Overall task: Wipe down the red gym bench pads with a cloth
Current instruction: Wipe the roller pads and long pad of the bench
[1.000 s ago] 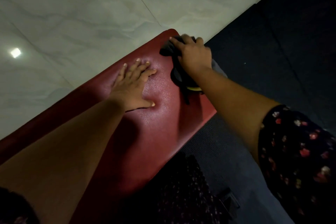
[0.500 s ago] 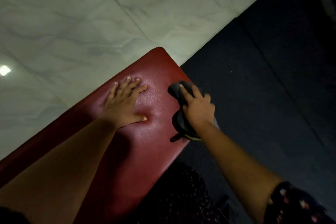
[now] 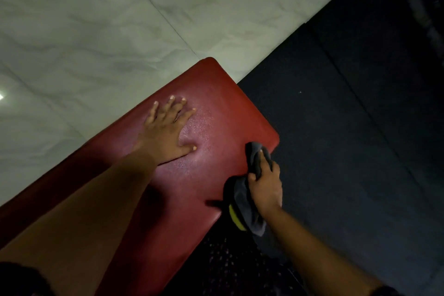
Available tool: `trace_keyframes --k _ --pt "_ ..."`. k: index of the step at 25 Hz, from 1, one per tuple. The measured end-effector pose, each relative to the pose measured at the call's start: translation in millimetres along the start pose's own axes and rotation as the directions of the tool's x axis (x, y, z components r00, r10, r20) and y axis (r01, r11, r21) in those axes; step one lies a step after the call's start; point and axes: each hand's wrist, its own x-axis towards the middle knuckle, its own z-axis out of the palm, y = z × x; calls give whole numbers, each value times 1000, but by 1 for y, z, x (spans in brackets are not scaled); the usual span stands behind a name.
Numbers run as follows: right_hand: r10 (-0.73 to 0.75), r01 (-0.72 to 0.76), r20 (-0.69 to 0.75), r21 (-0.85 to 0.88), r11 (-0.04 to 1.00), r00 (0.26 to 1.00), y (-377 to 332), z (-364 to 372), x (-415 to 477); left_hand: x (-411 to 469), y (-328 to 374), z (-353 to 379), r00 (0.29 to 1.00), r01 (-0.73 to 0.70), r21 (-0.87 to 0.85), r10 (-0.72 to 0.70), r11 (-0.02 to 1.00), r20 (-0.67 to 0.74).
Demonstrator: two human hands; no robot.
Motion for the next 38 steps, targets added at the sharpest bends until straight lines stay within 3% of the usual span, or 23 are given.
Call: trace_keyframes --k 3,7,10,13,18,25,27,28,30,31,34,38 --pt "-183 204 145 -146 968 972 21 -36 5 -6 5 -2 991 -67 -31 63 997 -117" --pt "-257 256 25 -206 944 966 4 -90 83 27 15 -16 961 -201 71 210 977 -179" --pt "-427 405 4 -325 855 904 -44 -98 136 57 25 -18 973 -122 75 134 990 -186" --pt "-461 437 34 -385 813 887 -96 -97 166 69 30 1 988 -115 166 130 979 -78" --pt "-521 566 237 -469 678 820 -103 -71 172 65 28 13 983 -125 196 147 973 -106" --pt "-338 364 138 -277 889 931 -11 -68 138 33 49 15 951 -301 274 309 913 14" --pt "-274 278 83 -39 960 958 10 -60 120 14 64 23 937 -349 268 341 898 79" --pt "-241 225 81 171 959 967 19 -58 112 5 70 29 931 -364 269 348 892 105" --pt "-168 76 109 576 814 980 34 -50 99 -12 77 40 932 -363 269 346 892 110" --pt "-134 17 120 678 734 984 39 -46 90 -21 76 44 938 -347 274 332 897 101" --pt "-98 -25 104 802 597 990 44 -20 65 -47 63 52 954 -292 268 298 918 18" --pt "-92 -7 78 799 601 993 44 21 25 -84 47 54 914 -378 219 401 899 -67"
